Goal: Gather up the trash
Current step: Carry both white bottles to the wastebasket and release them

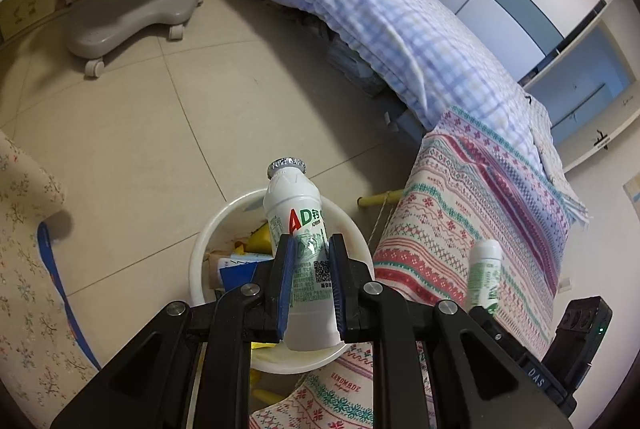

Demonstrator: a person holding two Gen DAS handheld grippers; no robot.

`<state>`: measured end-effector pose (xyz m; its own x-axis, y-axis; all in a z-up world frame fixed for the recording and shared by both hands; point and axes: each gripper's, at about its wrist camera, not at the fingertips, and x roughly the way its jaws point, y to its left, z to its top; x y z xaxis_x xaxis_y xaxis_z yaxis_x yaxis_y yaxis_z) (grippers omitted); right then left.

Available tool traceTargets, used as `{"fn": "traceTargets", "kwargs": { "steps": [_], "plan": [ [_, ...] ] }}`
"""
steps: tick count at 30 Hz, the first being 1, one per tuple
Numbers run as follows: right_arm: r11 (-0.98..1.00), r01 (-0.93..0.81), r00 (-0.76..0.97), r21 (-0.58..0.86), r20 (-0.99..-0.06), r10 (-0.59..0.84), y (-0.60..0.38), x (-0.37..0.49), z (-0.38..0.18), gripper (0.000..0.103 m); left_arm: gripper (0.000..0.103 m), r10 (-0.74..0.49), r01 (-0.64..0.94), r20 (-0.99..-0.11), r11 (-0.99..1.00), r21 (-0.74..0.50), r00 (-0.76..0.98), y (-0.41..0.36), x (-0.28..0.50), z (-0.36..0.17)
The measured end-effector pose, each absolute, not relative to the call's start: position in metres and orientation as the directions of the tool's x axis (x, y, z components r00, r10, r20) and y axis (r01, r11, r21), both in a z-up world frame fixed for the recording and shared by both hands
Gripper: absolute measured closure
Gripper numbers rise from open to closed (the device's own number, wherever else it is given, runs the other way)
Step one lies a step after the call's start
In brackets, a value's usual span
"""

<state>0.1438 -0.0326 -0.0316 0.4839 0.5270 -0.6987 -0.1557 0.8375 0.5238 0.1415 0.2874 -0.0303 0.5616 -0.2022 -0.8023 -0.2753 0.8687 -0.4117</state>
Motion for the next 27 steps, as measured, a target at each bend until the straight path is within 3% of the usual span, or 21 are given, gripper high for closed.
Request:
{"fn": "traceTargets", "kwargs": {
  "steps": [12, 16, 27],
  "plan": [
    [0.785, -0.227, 0.397, 0.577, -0.681, 0.615, 0.044, 0.144, -0.045, 0.062, 0.083, -0.225, -0.333, -0.856, 0.852, -0.404, 0.465, 0.294, 0.167, -0.068],
    [0.783, -0.229, 0.379, 0.578, -0.688, 0.619, 0.058, 0.149, -0.054, 0.062, 0.076, -0.228, -0.371, -0.847, 0.822, -0.432, 0.481, 0.305, 0.163, -0.070],
    [0.786, -0.223, 0.320, 0.576, -0.718, 0.617, 0.083, 0.161, -0.075, 0.062, 0.075, -0.197, -0.457, -0.829, 0.756, -0.469, 0.524, 0.328, 0.149, -0.063]
  ]
}}
